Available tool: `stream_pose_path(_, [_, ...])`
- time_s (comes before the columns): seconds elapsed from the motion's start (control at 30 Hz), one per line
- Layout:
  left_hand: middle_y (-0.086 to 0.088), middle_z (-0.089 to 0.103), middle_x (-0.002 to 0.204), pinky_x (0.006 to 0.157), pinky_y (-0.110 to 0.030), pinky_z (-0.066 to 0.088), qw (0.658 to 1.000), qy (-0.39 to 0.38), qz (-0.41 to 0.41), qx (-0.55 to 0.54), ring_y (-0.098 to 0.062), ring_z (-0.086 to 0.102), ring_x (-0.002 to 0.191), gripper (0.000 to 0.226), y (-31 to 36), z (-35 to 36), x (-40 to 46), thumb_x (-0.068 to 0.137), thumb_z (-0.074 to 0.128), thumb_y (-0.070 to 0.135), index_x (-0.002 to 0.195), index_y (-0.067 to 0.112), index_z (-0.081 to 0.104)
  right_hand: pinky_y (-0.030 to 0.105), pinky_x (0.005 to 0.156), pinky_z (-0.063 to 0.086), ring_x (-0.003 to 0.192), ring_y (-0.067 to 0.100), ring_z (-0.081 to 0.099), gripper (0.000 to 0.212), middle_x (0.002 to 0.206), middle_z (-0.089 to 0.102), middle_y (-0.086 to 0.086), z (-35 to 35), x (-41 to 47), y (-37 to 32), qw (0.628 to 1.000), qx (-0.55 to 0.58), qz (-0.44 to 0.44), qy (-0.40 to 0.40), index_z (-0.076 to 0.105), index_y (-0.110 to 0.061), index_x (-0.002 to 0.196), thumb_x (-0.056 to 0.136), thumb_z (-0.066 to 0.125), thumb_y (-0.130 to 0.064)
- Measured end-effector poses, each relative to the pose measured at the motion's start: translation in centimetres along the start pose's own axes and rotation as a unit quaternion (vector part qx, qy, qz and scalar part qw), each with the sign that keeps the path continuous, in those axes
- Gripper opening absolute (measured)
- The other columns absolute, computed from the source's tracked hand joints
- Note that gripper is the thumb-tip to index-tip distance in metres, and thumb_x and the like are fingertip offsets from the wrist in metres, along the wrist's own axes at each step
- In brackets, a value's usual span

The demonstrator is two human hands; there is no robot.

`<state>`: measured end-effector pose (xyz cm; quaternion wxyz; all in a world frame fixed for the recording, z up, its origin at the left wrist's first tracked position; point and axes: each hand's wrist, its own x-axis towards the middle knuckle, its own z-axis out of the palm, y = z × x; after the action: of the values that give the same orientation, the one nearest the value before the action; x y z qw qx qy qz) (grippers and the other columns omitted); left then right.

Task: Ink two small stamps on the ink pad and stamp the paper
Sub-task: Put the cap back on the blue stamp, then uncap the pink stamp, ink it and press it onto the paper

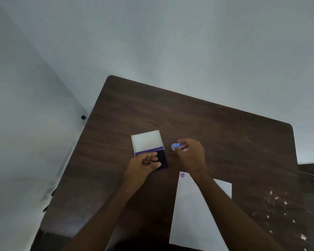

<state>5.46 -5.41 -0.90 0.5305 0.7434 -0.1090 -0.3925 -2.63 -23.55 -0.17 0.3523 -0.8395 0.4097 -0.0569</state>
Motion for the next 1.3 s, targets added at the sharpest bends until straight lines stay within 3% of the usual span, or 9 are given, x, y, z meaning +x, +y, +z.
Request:
stream_pose_path(0.1, [0.005, 0.071, 0.102, 0.086, -0.026, 0.055, 0.999, 0.005, -0.008, 0.039, -0.006, 0.067, 0.093, 0.032, 0.1, 1.0, 0.6, 0.082, 0.073, 0.020, 0.113, 0.018, 0.067, 0.036, 0.084, 0.052, 0.087, 0.016, 0.060, 0.022, 0.097, 0.072, 0.004, -0.3, 1.6, 1.2, 0.995, -0.095, 0.005, -0.013, 0.070, -0.015, 0.100, 0.084, 0.069, -0.030])
stream_pose_path(0.33, [0.004, 0.071, 0.110, 0.087, -0.025, 0.053, 0.996, 0.013, -0.007, 0.088, -0.005, 0.065, 0.097, 0.027, 0.5, 2.6, 1.8, 0.087, 0.068, 0.021, 0.114, 0.018, 0.068, 0.035, 0.079, 0.039, 0.091, 0.016, 0.053, 0.014, 0.096, 0.069, -0.002, 1.5, 2.5, 2.4, 0.982, -0.187, -0.019, -0.006, 0.067, -0.023, 0.090, 0.084, 0.062, -0.035])
stream_pose_path(0.57, [0.004, 0.070, 0.113, 0.091, -0.030, 0.054, 0.994, 0.016, -0.027, 0.108, -0.006, 0.064, 0.100, 0.025, 0.2, 2.6, 2.1, 0.089, 0.066, 0.022, 0.114, 0.020, 0.068, 0.039, 0.088, 0.042, 0.101, 0.019, 0.054, 0.025, 0.109, 0.067, -0.001, 2.2, 2.7, 3.1, 0.980, -0.196, -0.018, -0.016, 0.065, -0.026, 0.102, 0.082, 0.066, -0.040])
stream_pose_path(0.73, [0.003, 0.069, 0.113, 0.089, -0.027, 0.053, 0.993, 0.018, -0.035, 0.114, -0.007, 0.064, 0.099, 0.027, 0.2, 2.6, 2.1, 0.089, 0.066, 0.021, 0.115, 0.018, 0.067, 0.037, 0.095, 0.043, 0.113, 0.022, 0.049, 0.033, 0.124, 0.059, 0.003, 0.8, 2.2, 4.1, 0.988, -0.148, 0.035, -0.010, 0.061, -0.021, 0.113, 0.082, 0.068, -0.032])
stream_pose_path(0.93, [0.003, 0.070, 0.112, 0.092, -0.033, 0.054, 0.993, 0.015, -0.042, 0.113, -0.009, 0.065, 0.100, 0.026, 0.4, 2.6, 1.9, 0.090, 0.064, 0.022, 0.115, 0.019, 0.067, 0.035, 0.092, 0.046, 0.103, 0.024, 0.056, 0.027, 0.113, 0.064, 0.012, 0.5, 2.1, 4.2, 0.979, -0.169, 0.072, -0.088, 0.063, -0.007, 0.105, 0.088, 0.062, -0.029])
stream_pose_path(1.2, [0.000, 0.069, 0.114, 0.094, -0.038, 0.054, 0.993, 0.015, -0.057, 0.106, -0.014, 0.065, 0.102, 0.026, 0.8, 3.3, 1.1, 0.091, 0.062, 0.020, 0.116, 0.016, 0.066, 0.033, 0.092, 0.048, 0.104, 0.023, 0.058, 0.028, 0.115, 0.063, 0.011, 1.1, 1.9, 3.2, 0.975, -0.163, 0.123, -0.086, 0.063, -0.008, 0.106, 0.089, 0.062, -0.031])
stream_pose_path(1.3, [-0.002, 0.068, 0.117, 0.096, -0.039, 0.052, 0.991, 0.013, -0.064, 0.117, -0.015, 0.064, 0.103, 0.027, 0.9, 3.7, 0.8, 0.092, 0.060, 0.020, 0.118, 0.015, 0.066, 0.032, 0.086, 0.050, 0.090, 0.020, 0.061, 0.023, 0.098, 0.068, 0.011, 0.1, 1.3, 2.4, 0.976, -0.144, 0.137, -0.088, 0.067, -0.008, 0.095, 0.089, 0.063, -0.030])
